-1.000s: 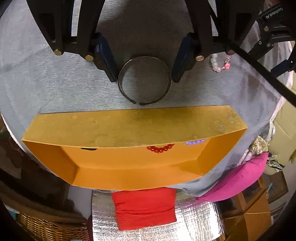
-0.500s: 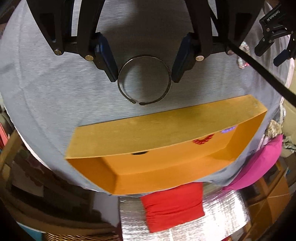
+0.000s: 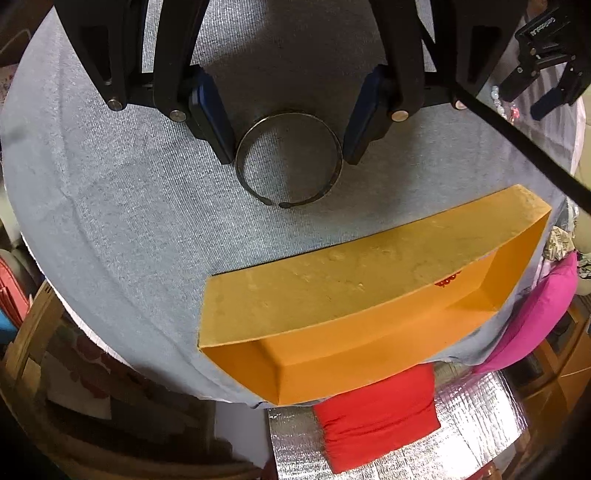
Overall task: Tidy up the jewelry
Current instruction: 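Move the left gripper over the pink crystal bracelet and the right over the silver bangle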
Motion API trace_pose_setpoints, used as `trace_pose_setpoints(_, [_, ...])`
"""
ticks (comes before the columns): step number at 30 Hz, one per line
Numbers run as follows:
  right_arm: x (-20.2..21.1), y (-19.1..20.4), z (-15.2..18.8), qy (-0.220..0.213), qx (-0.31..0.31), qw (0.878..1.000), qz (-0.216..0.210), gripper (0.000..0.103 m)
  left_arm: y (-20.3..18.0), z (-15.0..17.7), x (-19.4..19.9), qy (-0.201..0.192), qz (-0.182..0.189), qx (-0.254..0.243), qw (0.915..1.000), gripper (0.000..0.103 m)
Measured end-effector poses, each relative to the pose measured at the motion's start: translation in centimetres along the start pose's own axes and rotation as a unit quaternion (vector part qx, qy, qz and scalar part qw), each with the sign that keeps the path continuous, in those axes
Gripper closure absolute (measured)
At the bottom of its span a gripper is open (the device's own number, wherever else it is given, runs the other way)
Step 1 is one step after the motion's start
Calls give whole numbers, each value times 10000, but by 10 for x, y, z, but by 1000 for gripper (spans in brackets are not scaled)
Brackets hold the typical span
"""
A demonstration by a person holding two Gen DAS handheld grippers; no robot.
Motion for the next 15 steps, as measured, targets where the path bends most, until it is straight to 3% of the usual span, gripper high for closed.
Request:
trace_pose_setpoints(9, [5, -31, 2, 265, -685, 9948, -709, 33, -15, -1, -4, -5, 253, -182, 9995, 22])
trace_pose_setpoints(15, [4, -44, 3, 356, -980, 9907, -879, 33, -25, -3, 0, -102, 410, -249, 9988, 22])
Point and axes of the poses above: each gripper's, at about its wrist camera, not at the fingertips, and x roughly against the way its jaws point, y to its left, z to its underside, the point moved 3 cm from there along -x, roughly the way its jaws point, and after that the axes turned 7 degrees about z, right-handed, at the moved point
